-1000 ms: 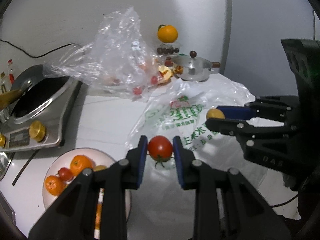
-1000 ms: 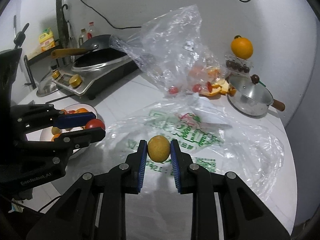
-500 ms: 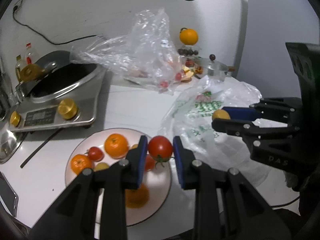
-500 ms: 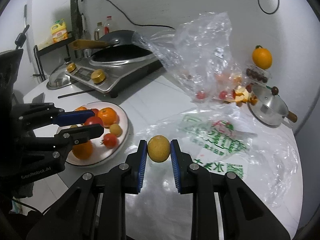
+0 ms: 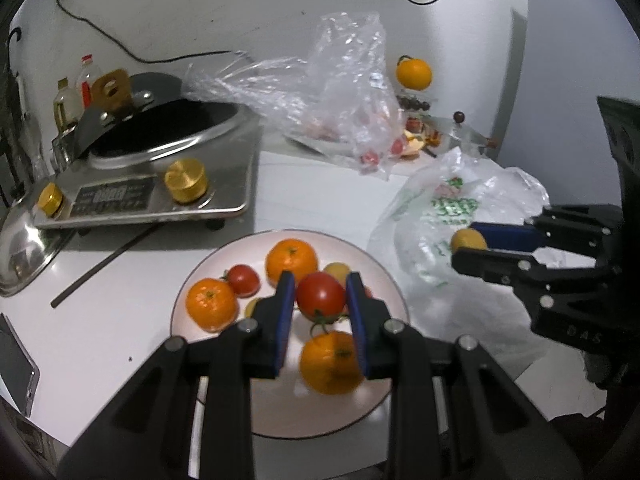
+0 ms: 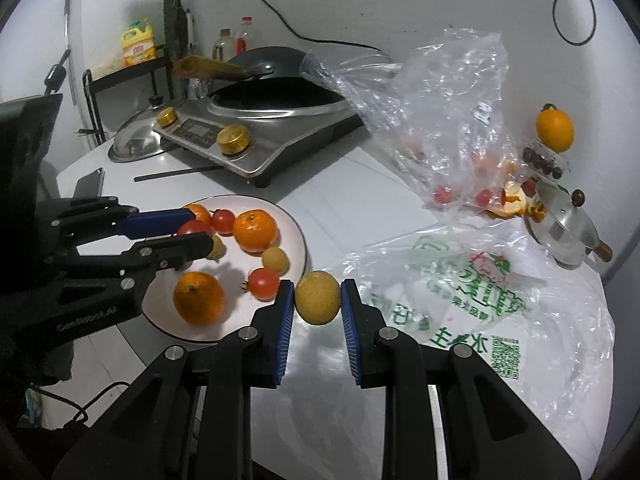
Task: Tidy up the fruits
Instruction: 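Lower the red tomato onto the plate and open the left gripper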
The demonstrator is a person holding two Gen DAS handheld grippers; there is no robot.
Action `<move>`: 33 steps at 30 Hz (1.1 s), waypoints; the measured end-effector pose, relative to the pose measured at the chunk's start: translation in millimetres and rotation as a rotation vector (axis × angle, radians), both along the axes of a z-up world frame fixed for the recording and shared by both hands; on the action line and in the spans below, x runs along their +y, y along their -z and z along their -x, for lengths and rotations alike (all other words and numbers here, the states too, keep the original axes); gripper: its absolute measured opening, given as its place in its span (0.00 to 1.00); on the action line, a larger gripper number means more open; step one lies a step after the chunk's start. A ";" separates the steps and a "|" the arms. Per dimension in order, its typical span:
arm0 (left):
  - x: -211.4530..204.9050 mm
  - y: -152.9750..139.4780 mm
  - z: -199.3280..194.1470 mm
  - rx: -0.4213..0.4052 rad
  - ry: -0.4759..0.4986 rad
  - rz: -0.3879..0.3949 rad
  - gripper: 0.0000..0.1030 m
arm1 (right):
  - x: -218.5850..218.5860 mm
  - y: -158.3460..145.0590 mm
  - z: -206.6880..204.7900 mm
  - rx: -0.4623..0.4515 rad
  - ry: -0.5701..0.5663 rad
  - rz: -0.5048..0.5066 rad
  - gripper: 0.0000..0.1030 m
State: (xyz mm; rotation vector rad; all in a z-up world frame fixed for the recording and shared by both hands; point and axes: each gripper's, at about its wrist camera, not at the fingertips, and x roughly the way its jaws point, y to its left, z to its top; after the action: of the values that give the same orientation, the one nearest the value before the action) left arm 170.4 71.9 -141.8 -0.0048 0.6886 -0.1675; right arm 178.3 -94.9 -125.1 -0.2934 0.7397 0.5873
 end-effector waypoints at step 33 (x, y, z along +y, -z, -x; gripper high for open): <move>-2.1 38.9 -37.9 0.156 0.022 0.035 0.36 | 7.8 20.2 -17.3 0.058 -0.004 -0.005 0.25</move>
State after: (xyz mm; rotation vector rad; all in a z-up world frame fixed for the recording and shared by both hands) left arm 208.3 69.8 -180.7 -0.0440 0.8414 -0.2017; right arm 195.6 -87.1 -145.3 -0.2739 0.7933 0.6034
